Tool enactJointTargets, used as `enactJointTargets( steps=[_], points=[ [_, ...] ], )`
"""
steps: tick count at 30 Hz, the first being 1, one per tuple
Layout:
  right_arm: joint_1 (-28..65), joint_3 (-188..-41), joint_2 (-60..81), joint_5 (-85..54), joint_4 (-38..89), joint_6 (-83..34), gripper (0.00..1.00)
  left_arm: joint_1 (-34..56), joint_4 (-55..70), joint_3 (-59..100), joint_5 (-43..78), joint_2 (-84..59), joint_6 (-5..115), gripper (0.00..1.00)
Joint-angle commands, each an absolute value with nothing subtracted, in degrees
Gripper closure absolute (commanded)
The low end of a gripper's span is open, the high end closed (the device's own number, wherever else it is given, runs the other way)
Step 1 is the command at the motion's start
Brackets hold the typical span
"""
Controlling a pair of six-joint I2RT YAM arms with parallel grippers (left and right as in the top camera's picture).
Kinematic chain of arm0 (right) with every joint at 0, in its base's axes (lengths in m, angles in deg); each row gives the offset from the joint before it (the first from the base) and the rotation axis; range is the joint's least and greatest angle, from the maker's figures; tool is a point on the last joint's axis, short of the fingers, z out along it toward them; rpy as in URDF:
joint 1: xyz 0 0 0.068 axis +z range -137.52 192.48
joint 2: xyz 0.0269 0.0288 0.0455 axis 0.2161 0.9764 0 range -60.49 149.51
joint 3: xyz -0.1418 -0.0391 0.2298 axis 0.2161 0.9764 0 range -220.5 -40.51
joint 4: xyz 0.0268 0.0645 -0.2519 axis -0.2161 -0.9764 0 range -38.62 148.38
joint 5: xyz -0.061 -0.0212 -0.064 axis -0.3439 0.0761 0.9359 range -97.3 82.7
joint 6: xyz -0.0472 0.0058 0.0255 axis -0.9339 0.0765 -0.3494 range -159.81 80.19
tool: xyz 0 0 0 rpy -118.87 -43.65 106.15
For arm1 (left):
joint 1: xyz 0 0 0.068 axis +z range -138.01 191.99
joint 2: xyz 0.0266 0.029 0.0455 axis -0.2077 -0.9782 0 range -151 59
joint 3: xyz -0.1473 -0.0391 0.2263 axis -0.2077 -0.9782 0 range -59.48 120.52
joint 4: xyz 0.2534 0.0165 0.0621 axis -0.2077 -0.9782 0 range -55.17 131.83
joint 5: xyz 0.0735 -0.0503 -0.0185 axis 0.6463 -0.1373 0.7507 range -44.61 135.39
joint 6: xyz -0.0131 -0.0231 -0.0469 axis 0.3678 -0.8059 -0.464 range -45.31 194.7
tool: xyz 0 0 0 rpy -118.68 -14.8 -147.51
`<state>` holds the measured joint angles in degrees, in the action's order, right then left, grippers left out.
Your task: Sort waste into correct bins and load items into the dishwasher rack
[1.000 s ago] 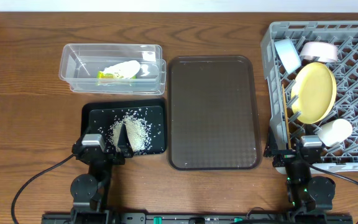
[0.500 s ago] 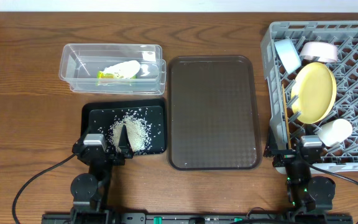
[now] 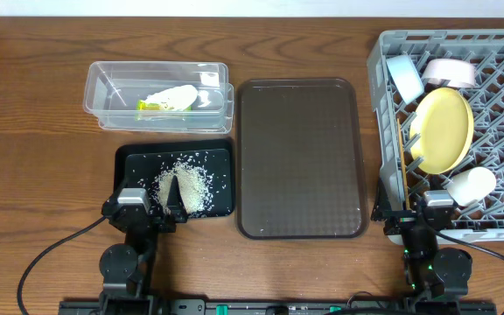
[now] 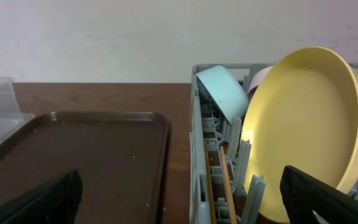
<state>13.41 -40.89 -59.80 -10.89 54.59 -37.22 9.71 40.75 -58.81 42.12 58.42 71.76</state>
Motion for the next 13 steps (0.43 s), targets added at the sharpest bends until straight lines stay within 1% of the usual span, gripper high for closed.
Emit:
enactJointTargets(
  steps=[1, 10, 13],
  points=[
    [14.4, -40.8, -60.2, -10.5, 54.3, -37.1, 0.01, 10.0, 38.1, -59.3, 41.5, 58.6, 72.3, 0.02],
    [14.4, -40.8, -60.2, -10.5, 54.3, -37.1, 0.02, 10.0, 38.1, -59.3, 41.5, 58.7, 72.3, 0.03],
    [14.4, -40.8, -60.2, -10.5, 54.3, -37.1, 0.01, 10.0, 38.1, -59.3, 41.5, 58.6, 72.3, 0.03]
  ],
)
